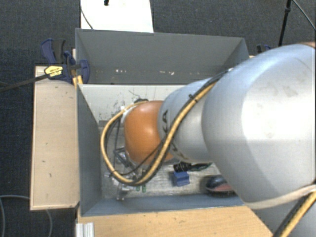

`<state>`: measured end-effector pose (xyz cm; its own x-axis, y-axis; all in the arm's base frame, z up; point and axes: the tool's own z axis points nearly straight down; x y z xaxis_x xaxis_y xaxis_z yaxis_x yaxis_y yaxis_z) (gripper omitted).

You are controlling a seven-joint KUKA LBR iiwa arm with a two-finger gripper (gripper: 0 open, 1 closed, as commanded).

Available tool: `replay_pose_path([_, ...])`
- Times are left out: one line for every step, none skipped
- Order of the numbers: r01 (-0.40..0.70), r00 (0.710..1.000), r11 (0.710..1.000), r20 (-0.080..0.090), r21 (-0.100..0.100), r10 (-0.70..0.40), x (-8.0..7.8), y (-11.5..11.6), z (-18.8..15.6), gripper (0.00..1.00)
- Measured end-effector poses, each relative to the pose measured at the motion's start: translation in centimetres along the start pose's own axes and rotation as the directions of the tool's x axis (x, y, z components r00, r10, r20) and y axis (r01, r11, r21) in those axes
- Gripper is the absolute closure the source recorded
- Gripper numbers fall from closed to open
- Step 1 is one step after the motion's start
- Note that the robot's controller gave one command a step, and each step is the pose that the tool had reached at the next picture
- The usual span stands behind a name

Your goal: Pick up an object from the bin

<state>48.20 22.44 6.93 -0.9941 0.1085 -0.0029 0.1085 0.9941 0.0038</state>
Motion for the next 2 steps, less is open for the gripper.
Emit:
replay_pose_path([-0.124,0.992,0.992,0.001,0.0,0.124,0.6,0.7,-3.2,0.0])
replay_pose_path([-0.194,0.981,0.981,0.004,-0.002,0.194,0.6,1.8,-3.1,0.0])
